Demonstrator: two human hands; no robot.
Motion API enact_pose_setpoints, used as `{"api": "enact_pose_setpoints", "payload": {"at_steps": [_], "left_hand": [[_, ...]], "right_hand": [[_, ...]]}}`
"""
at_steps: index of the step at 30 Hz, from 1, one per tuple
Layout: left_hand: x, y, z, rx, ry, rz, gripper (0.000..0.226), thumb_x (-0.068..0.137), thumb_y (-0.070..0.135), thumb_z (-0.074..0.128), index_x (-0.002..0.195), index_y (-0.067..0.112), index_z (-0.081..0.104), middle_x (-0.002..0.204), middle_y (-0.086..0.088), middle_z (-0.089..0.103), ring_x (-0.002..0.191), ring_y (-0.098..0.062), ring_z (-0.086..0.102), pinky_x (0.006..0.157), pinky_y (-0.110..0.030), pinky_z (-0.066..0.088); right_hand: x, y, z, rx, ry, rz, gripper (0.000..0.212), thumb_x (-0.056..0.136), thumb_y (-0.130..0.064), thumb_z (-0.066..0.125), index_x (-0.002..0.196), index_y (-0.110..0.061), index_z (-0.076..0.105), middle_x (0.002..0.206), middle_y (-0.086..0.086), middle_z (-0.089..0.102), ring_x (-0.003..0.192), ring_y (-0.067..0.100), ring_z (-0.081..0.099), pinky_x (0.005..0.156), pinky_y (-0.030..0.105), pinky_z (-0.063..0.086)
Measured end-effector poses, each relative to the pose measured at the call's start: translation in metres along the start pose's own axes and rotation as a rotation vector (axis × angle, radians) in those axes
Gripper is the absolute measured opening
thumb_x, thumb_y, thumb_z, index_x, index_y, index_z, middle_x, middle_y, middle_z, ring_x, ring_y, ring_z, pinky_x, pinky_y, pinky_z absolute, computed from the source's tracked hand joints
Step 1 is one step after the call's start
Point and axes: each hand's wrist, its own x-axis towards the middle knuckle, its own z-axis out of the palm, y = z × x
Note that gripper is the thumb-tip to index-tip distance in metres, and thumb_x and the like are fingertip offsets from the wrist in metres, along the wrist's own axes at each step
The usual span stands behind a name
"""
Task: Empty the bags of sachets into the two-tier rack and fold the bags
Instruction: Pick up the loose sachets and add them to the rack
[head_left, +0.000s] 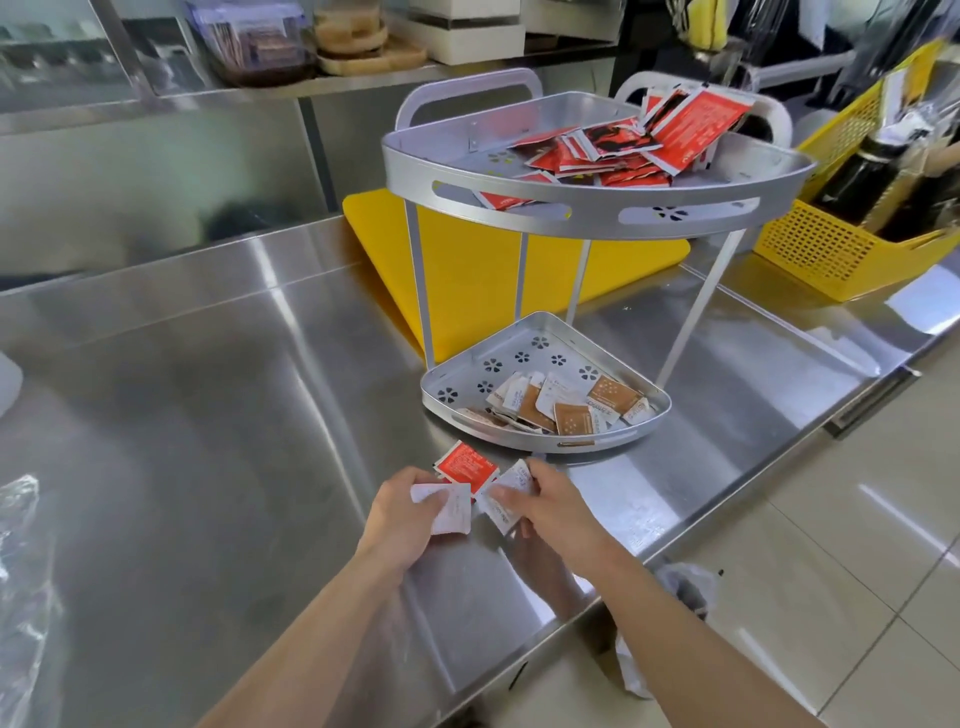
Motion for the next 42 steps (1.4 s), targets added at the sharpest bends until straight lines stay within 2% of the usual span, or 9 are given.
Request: {"api": "enact_pose_setpoints", "payload": {"at_steps": [5, 10, 14, 19, 23, 26, 30, 33, 42], "left_hand": [[-0.002, 0.042, 0.018, -0.265, -0.043, 0.020, 0.007, 0.081, 0.014, 0.064, 0.076, 0.020, 0.065, 0.079, -0.006, 0.069, 0.067, -0.017, 0.062, 0.057, -0.024, 0.049], [0.007, 0.070, 0.028, -0.393, -0.022, 0.074, 0.013, 0.087, 0.018, 0.058, 0.078, 0.023, 0.066, 0.084, -0.002, 0.070, 0.080, -0.023, 0.066, 0.075, -0.034, 0.052], [0.023, 0.057, 0.030, -0.010, 0.032, 0.137, 0.009, 0.088, 0.023, 0.054, 0.090, 0.024, 0.063, 0.094, 0.005, 0.066, 0.094, -0.018, 0.061, 0.072, -0.026, 0.047], [0.034, 0.027, 0.035, 0.704, 0.022, 0.061, 0.055, 0.079, 0.049, 0.059, 0.123, 0.018, 0.045, 0.127, -0.007, 0.046, 0.120, -0.028, 0.041, 0.100, -0.039, 0.034], [0.038, 0.023, 0.040, 0.763, 0.049, 0.060, 0.069, 0.072, 0.058, 0.063, 0.121, 0.014, 0.042, 0.126, -0.008, 0.047, 0.118, -0.028, 0.043, 0.098, -0.038, 0.035], [0.043, 0.028, 0.038, 0.675, -0.027, -0.054, 0.072, 0.065, 0.053, 0.073, 0.115, 0.012, 0.041, 0.118, -0.009, 0.053, 0.111, -0.029, 0.052, 0.092, -0.038, 0.042], [0.045, 0.029, 0.032, 0.574, -0.115, -0.091, 0.058, 0.067, 0.046, 0.076, 0.098, 0.015, 0.037, 0.104, -0.006, 0.061, 0.085, -0.022, 0.056, 0.067, -0.032, 0.042], [0.042, 0.026, 0.033, 0.540, -0.077, -0.034, 0.053, 0.067, 0.036, 0.077, 0.094, 0.015, 0.037, 0.104, -0.009, 0.055, 0.085, -0.026, 0.055, 0.068, -0.034, 0.040], [0.038, 0.017, 0.024, 0.456, -0.078, -0.025, 0.036, 0.069, 0.022, 0.071, 0.091, 0.018, 0.043, 0.083, 0.000, 0.054, 0.081, -0.026, 0.055, 0.065, -0.029, 0.039]], "right_hand": [[-0.002, -0.031, -0.005, 0.277, -0.126, -0.069, 0.014, 0.081, -0.010, 0.066, 0.086, -0.022, 0.060, 0.080, -0.002, 0.065, 0.072, 0.008, 0.065, 0.062, 0.026, 0.057], [0.011, -0.051, -0.027, 0.291, 0.111, -0.170, 0.017, 0.076, -0.002, 0.069, 0.083, -0.015, 0.060, 0.081, 0.003, 0.066, 0.068, 0.011, 0.063, 0.057, 0.024, 0.054], [0.030, -0.053, -0.049, 0.262, 0.327, -0.144, 0.027, 0.075, -0.005, 0.070, 0.089, -0.020, 0.052, 0.097, 0.007, 0.061, 0.087, 0.022, 0.062, 0.076, 0.040, 0.054], [0.057, -0.042, -0.069, 0.072, 0.452, -0.082, 0.034, 0.081, -0.011, 0.062, 0.112, -0.012, 0.048, 0.113, 0.014, 0.055, 0.104, 0.028, 0.054, 0.083, 0.035, 0.046], [0.062, -0.032, -0.075, -0.545, 0.643, 0.010, 0.043, 0.074, -0.016, 0.061, 0.116, -0.011, 0.053, 0.117, 0.013, 0.057, 0.114, 0.032, 0.049, 0.093, 0.040, 0.040], [0.054, -0.028, -0.070, -0.596, 0.716, -0.153, 0.039, 0.076, -0.012, 0.060, 0.115, -0.009, 0.055, 0.119, 0.016, 0.054, 0.116, 0.034, 0.043, 0.097, 0.042, 0.032], [0.036, -0.031, -0.051, -0.505, 0.607, -0.536, 0.022, 0.081, -0.003, 0.056, 0.103, -0.004, 0.059, 0.105, 0.017, 0.062, 0.099, 0.032, 0.054, 0.086, 0.039, 0.040], [0.023, -0.030, -0.030, -0.543, 0.380, -0.730, 0.013, 0.085, -0.005, 0.052, 0.094, -0.004, 0.061, 0.086, 0.013, 0.068, 0.075, 0.026, 0.063, 0.064, 0.035, 0.051], [0.027, 0.006, 0.019, -0.780, -0.026, -0.274, 0.056, 0.072, -0.040, 0.065, 0.120, -0.020, 0.045, 0.128, 0.002, 0.047, 0.120, 0.023, 0.038, 0.101, 0.038, 0.027]]}}
